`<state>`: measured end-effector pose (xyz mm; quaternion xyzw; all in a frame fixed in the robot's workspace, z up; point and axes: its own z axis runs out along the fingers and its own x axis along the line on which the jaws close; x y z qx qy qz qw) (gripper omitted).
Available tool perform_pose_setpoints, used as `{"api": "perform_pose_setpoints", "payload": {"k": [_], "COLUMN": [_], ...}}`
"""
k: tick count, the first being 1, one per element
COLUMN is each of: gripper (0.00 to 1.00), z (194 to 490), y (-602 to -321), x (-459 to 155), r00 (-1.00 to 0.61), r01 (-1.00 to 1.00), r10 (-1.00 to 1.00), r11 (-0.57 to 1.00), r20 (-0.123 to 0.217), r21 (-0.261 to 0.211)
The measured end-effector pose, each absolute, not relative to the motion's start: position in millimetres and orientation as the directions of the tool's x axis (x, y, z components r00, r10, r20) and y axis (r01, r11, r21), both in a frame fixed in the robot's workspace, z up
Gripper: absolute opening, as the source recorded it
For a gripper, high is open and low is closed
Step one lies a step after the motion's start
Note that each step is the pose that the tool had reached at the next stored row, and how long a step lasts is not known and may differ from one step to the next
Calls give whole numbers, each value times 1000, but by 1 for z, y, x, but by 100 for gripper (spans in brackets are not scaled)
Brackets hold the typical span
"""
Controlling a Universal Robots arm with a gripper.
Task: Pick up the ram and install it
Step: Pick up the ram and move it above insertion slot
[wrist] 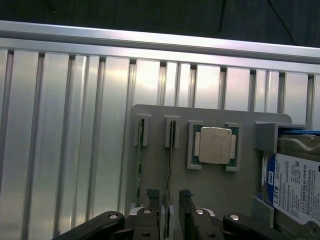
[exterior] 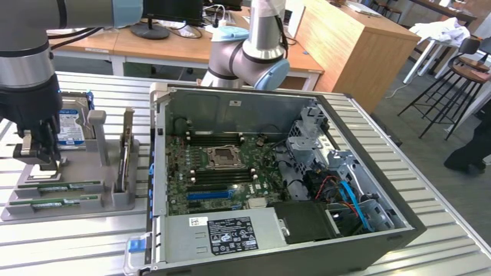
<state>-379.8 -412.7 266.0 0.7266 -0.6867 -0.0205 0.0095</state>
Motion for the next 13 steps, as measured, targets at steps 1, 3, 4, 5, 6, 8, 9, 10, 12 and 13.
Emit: {"api": "perform_pose_setpoints", "payload": {"k": [1, 3, 4, 5, 6, 8, 9, 10, 12, 13], "gripper": [30, 30, 30, 30, 30, 30, 30, 30, 30, 30], "z": [266, 266, 266, 266, 266, 266, 266, 266, 266, 266], "y": [-413, -413, -413, -413, -413, -413, -414, -415, -417, -419], "x": [-380, -380, -380, -380, -380, -380, -380, -380, -380, -380], "r00": [56, 56, 56, 56, 56, 56, 56, 56, 56, 56], "r01": [-997, -997, -997, -997, -997, -998, -998, -998, -998, -998], "r10": [-998, -998, -998, -998, -998, -998, -998, -998, -998, -998], "r11": [-57, -57, -57, -57, -57, -57, -57, -57, -57, -57], "r20": [-17, -16, -16, -16, -16, -17, -17, -16, -16, -16], "r21": [42, 42, 42, 42, 42, 42, 42, 42, 42, 42]}}
